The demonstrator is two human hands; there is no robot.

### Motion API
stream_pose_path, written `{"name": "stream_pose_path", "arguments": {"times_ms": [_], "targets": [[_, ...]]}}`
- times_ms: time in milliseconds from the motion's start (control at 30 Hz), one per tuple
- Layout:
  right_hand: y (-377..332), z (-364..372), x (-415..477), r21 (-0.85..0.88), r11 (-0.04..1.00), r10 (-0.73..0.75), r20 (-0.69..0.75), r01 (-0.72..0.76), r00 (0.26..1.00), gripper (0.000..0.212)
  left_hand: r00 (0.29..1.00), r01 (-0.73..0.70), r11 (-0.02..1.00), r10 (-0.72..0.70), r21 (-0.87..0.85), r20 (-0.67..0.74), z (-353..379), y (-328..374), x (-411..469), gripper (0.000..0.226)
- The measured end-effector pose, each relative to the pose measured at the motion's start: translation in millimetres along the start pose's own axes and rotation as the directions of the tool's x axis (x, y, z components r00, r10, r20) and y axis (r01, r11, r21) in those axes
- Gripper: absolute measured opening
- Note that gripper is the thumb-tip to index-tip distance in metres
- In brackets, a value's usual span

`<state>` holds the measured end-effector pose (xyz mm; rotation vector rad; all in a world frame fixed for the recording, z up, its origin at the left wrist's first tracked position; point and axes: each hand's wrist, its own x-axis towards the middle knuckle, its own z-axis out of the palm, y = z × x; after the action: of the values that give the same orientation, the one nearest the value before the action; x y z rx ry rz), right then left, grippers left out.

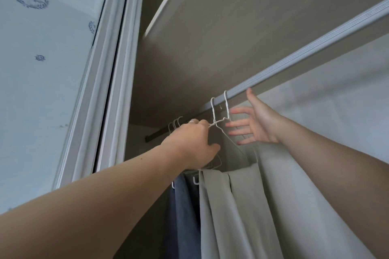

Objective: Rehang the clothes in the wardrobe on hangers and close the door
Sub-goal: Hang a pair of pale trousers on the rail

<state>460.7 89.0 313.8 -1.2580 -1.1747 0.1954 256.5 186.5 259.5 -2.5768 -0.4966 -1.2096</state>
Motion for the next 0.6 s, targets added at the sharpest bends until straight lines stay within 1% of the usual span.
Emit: {"name": "stream_pose_path", "arguments": {"times_ms": [33,67,100,133,167,200,233,267,300,367,400,467,600], "targets": [[1.6,2.5,-1.2,-0.191,0.979,-0.093,-0.128,0.068,0.987,0.072,1.0,-0.002,1.0,0.002,0.007,0.008,-0.1,-1.7,-1.0,0.05],[3.4,4.0,-0.4,-0.362,0.922,-0.237,-0.254,0.135,0.938,0.058,1.0,-0.004,1.0,0.003,0.009,0.026,-0.1,-3.0,-2.0,0.052],[5.5,4.2,2.9,-0.478,0.858,-0.376,-0.334,0.188,0.865,0.045,0.999,-0.004,1.0,0.004,0.007,0.044,0.4,-4.0,-3.0,0.052],[6.8,5.0,5.5,-0.535,0.818,-0.443,-0.353,0.211,0.824,0.037,0.998,-0.005,1.0,0.005,0.007,0.056,1.2,-4.8,-3.8,0.052],[7.5,7.8,7.3,-0.546,0.81,-0.443,-0.327,0.216,0.835,0.038,0.998,-0.007,1.0,0.006,0.008,0.062,2.2,-5.1,-4.2,0.051],[8.3,12.1,9.4,-0.512,0.834,-0.39,-0.28,0.207,0.877,0.042,0.998,-0.004,1.0,0.004,0.008,0.068,2.9,-4.8,-4.7,0.05],[9.2,18.0,12.2,-0.449,0.877,-0.303,-0.232,0.175,0.924,0.046,0.997,0.004,1.0,-0.004,0.007,0.078,3.2,-4.2,-4.9,0.051],[10.2,25.0,15.4,-0.39,0.911,-0.227,-0.2,0.135,0.953,0.047,0.996,0.013,1.0,-0.015,0.018,0.089,3.4,-3.7,-5.3,0.053],[11.2,32.3,18.4,-0.345,0.932,-0.181,-0.186,0.108,0.966,0.047,0.996,0.021,0.998,-0.025,0.053,0.09,3.9,-3.9,-5.4,0.056],[12.8,44.9,26.1,-0.284,0.955,-0.146,-0.198,0.086,0.969,0.042,0.996,0.026,0.986,-0.039,0.165,0.077,5.0,-5.0,-6.0,0.063],[13.3,50.7,29.3,-0.264,0.961,-0.141,-0.206,0.084,0.968,0.042,0.996,0.034,0.981,-0.05,0.193,0.08,5.9,-6.4,-6.6,0.065],[15.3,60.5,36.3,-0.255,0.964,-0.134,-0.209,0.078,0.969,0.039,0.989,0.074,0.98,-0.096,0.182,0.111,8.5,-10.9,-7.1,0.066],[21.8,75.2,47.0,-0.258,0.965,-0.101,-0.206,0.046,0.973,0.05,0.977,0.133,0.971,-0.162,0.199,0.138,13.9,-20.6,-8.6,0.066]]}}
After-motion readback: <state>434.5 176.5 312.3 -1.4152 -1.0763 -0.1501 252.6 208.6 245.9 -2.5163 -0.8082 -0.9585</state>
